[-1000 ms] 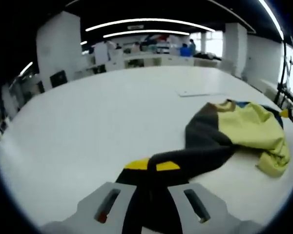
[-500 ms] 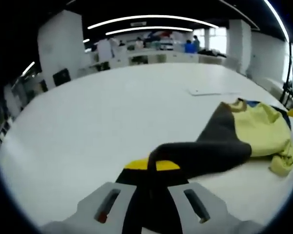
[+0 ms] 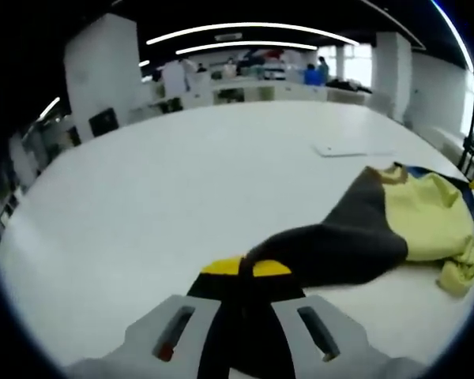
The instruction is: Fold the garment on the visible template until the final outline fits inside the template.
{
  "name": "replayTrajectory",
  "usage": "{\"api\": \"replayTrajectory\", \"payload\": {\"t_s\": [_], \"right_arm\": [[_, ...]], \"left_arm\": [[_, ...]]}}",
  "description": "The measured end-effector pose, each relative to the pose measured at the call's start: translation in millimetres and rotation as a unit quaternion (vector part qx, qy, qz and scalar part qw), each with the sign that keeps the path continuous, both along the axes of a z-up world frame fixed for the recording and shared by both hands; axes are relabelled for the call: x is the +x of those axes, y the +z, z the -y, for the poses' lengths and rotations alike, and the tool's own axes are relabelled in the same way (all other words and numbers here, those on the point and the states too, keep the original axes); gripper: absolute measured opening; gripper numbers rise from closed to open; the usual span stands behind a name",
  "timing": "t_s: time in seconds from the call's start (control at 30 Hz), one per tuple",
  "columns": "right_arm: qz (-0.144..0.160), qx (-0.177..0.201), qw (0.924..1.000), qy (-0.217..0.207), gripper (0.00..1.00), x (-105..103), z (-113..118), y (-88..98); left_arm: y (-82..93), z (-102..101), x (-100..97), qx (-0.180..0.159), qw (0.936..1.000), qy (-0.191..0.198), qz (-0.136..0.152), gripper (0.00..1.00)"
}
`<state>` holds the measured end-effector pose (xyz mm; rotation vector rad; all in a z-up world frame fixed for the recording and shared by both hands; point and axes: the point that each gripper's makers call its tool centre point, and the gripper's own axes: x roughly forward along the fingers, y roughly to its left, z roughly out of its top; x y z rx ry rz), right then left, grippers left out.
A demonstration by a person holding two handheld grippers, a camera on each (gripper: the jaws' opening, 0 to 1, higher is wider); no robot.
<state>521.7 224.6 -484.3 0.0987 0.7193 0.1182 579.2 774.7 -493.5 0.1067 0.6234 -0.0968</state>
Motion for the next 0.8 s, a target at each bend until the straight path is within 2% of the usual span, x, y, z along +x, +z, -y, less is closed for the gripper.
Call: {"api": "replayTrajectory", "payload": {"t_s": [0.3, 0.6, 0.8], "right_arm": [[-0.013, -0.003, 0.9997, -0.019, 0.00, 10.7, 21.0, -7.2], [-0.027, -0.066, 0.9974, -0.007, 0.00, 29.4, 43.1, -16.7], [-0.037, -0.082, 0.9959, -0.001, 0.00, 38.9, 48.9, -26.2]], "left_arm": [[-1.1, -6.6, 5.2, 0.008, 1.0000, -0.002, -0.005, 0.00], [-2.4, -12.5, 10.4, 0.017, 0.9998, -0.001, -0.011, 0.00], [-4.0, -14.3, 11.6, 0.020, 0.9997, -0.001, -0.015, 0.00]]}}
